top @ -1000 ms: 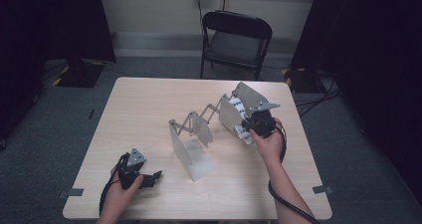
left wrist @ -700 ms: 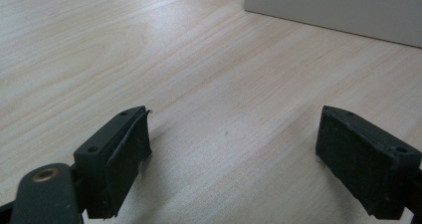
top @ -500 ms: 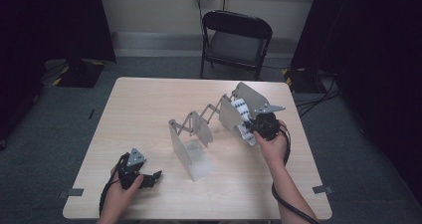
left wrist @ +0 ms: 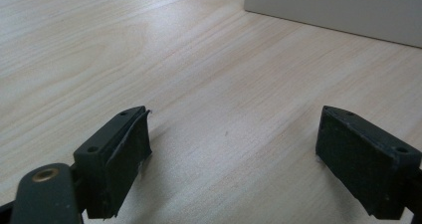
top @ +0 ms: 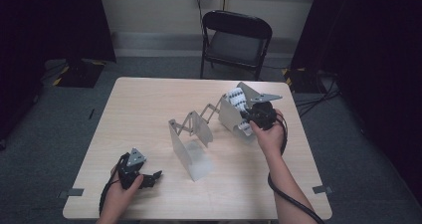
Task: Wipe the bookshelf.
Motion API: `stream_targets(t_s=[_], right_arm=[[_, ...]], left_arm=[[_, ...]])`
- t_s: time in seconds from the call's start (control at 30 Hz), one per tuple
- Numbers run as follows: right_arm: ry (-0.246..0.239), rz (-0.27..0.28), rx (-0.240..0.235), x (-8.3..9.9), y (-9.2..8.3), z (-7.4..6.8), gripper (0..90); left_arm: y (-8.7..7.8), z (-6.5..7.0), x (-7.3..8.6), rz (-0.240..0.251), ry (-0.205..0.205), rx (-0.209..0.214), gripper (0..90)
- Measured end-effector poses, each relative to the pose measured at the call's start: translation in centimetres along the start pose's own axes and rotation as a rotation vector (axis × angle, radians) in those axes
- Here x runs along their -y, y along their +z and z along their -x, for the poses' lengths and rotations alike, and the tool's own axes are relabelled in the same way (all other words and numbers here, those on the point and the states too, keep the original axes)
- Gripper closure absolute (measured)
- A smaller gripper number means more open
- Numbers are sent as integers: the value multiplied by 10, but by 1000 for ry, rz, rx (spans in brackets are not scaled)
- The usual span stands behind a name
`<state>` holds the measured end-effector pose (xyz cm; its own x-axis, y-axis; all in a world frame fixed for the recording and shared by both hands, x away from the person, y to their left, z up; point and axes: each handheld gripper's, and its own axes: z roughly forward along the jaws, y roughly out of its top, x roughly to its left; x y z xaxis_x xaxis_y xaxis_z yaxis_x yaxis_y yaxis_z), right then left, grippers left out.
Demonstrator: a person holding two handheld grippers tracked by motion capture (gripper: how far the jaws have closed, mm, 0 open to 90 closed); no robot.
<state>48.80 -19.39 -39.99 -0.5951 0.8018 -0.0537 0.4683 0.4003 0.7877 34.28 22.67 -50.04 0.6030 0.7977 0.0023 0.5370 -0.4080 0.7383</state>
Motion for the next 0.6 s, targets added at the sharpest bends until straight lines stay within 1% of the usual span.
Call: stream_targets(t_s=[0.03,0.1,0.13,0.17,0.27,0.33,0.37,0.43,0.47,0.5,0.6], right_arm=[[2,-10,-4,5,3,0,786],[4,-13,-7,7,4,0,785],[5,-25,-11,11,7,-1,786],[5,-25,-11,11,7,-1,786],[1,-47,-17,18,12,-3,785],[0,-73,-26,27,18,-6,785],[0,-73,-26,27,18,-6,785],[1,-95,-33,38,25,-8,784],[1,-95,-33,38,25,-8,784],[7,-112,-38,45,29,-8,784],[17,-128,-43,54,34,-9,783]], left_arm=[[0,0,0,0,0,0,133],[0,0,0,0,0,0,133],[0,0,0,0,0,1,133],[0,0,0,0,0,0,133],[0,0,0,0,0,0,133],[0,0,0,0,0,0,133],[0,0,0,0,0,0,133],[0,0,0,0,-1,0,133],[0,0,0,0,-1,0,133],[0,0,0,0,0,0,133],[0,0,0,0,0,0,133]])
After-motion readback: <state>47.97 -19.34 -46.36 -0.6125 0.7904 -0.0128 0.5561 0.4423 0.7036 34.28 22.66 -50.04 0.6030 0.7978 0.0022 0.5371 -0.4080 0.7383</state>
